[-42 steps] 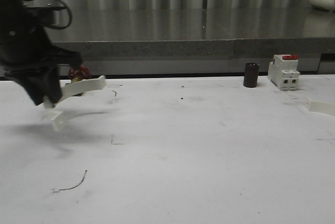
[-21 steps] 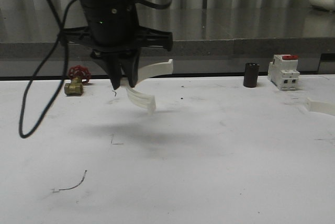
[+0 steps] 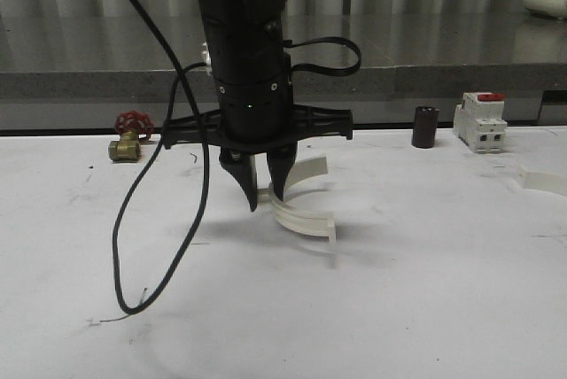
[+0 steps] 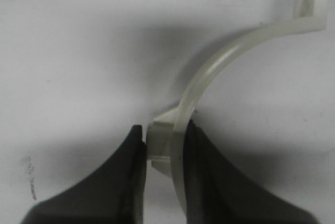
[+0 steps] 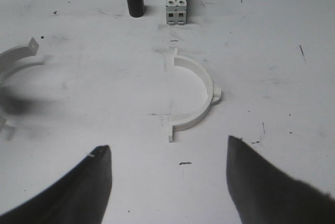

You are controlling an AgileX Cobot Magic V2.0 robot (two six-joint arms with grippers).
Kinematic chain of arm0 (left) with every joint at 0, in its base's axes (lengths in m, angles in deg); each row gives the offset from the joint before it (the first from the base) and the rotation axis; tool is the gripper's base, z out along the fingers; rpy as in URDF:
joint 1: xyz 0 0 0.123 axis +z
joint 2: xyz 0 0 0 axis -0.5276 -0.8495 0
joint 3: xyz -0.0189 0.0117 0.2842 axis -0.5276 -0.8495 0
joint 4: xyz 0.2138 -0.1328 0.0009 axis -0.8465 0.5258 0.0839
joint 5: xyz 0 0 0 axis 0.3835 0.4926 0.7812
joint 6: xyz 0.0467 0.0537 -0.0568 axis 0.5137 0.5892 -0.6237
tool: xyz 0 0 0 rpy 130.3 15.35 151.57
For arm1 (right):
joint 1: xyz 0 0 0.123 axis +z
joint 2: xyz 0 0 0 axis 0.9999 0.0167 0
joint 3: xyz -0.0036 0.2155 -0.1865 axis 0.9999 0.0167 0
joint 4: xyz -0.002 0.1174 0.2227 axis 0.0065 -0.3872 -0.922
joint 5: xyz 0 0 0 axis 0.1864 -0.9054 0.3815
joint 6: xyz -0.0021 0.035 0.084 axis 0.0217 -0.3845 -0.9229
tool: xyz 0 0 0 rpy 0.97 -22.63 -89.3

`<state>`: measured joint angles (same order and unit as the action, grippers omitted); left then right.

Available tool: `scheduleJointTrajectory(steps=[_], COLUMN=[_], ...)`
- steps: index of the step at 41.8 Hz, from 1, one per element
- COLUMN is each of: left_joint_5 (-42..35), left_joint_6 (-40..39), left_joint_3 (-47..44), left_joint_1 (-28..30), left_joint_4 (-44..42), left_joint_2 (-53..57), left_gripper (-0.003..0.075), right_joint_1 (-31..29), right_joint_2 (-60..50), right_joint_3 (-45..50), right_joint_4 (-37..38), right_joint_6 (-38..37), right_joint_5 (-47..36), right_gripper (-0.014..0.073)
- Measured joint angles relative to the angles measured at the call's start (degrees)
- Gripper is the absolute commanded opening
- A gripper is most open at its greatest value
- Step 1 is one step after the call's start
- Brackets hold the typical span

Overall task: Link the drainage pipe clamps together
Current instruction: 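Carry the clamp to the table center and lower it down, then open the left gripper and raise it away from the clamp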

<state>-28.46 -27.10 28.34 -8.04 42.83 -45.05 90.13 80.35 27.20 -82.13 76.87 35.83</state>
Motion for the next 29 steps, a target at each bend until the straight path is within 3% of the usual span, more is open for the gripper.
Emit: scheduleJointTrajectory(steps=[7,19,29], left_joint_5=[-0.1,-0.1,-0.2], left_joint_6=[-0.4,-0.5,-0.6], left_joint_3=[0.0,0.0,0.0], left_joint_1=[-0.1,-0.1,-0.1], left_joint_4=[0.6,1.1,1.3], left_joint_2=[-0.8,-1.0,-1.3], left_gripper=[0.0053,0.0221,0.0232], right_joint_1=[0.0,0.0,0.0], right_joint_2=[0.0,0.0,0.0], right_joint_3=[0.0,0.0,0.0], right_joint_4=[0.0,0.0,0.0], right_joint_6=[0.0,0.0,0.0], right_joint_5=[0.0,0.0,0.0], right_gripper=[0.0499,0.0499,0.0499])
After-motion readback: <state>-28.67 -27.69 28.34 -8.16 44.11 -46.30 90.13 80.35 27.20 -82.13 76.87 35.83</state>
